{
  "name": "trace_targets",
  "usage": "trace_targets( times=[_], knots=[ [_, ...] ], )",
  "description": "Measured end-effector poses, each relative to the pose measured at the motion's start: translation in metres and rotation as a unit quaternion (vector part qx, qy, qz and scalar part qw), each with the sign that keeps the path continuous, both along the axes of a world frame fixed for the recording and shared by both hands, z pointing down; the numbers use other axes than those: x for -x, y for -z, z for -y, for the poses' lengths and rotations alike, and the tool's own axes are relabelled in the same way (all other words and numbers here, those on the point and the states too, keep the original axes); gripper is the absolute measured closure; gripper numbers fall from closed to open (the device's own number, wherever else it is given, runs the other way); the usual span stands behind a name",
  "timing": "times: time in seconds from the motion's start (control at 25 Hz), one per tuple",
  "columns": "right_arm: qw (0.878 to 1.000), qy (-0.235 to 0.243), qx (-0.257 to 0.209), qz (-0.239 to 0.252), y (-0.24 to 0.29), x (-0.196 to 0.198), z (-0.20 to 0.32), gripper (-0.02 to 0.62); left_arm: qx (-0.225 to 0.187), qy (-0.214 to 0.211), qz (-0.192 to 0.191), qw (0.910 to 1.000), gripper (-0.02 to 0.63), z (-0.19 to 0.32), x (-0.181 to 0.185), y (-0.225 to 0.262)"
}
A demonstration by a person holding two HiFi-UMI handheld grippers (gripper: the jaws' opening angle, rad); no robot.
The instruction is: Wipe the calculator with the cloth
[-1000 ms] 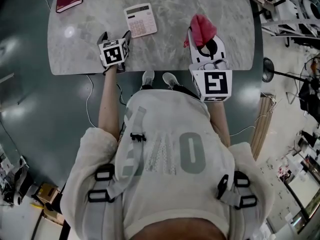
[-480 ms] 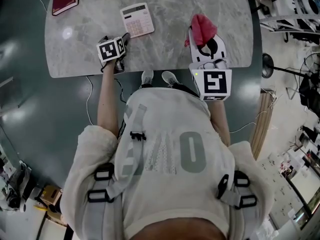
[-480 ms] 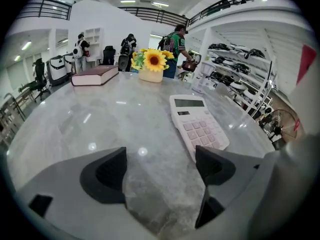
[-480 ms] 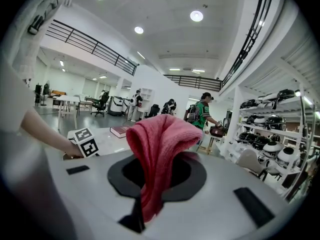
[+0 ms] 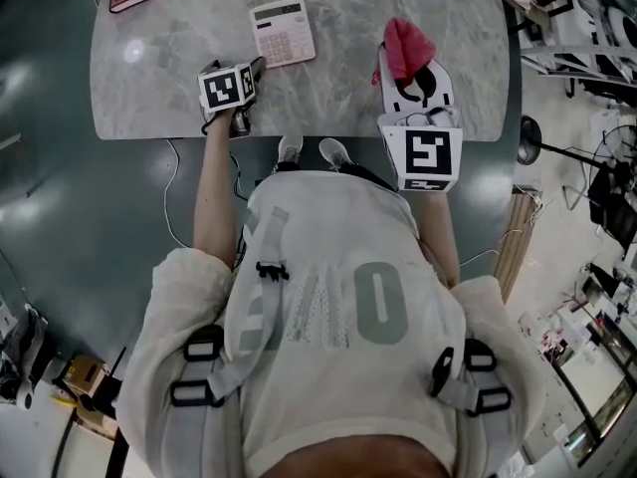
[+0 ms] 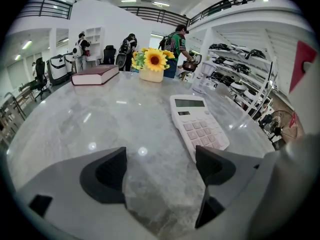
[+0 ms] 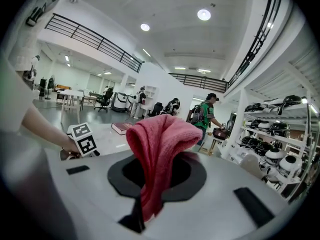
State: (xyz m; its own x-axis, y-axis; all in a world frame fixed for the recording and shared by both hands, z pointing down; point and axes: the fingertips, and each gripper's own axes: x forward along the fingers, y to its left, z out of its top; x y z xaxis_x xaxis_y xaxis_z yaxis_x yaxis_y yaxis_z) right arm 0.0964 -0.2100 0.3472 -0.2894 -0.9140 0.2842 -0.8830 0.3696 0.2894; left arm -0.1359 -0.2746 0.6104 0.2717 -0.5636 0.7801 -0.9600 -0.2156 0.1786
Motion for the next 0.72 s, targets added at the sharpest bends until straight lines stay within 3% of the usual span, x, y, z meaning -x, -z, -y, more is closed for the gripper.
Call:
trace_targets(
  times=[0.28,0.48,0.6,0.72],
  knots=[
    [0.995,0.052,0.011,-0.079,-0.008,0.018,0.053,0.538,0.002,0.003,0.000,1.0000,0.183,-0.002,-0.002,-0.002],
    [0.980,0.102,0.030,-0.167,-0.030,0.045,0.115,0.540,0.013,0.003,0.001,0.9999,0.183,0.001,-0.001,-0.003],
    [0.955,0.152,0.036,-0.252,-0.055,0.070,0.141,0.540,0.029,0.001,0.003,0.9996,0.183,0.002,-0.001,-0.004],
    [0.913,0.204,0.042,-0.351,-0.094,0.091,0.152,0.540,0.041,-0.005,0.001,0.9991,0.183,0.004,-0.003,-0.008]
  ],
)
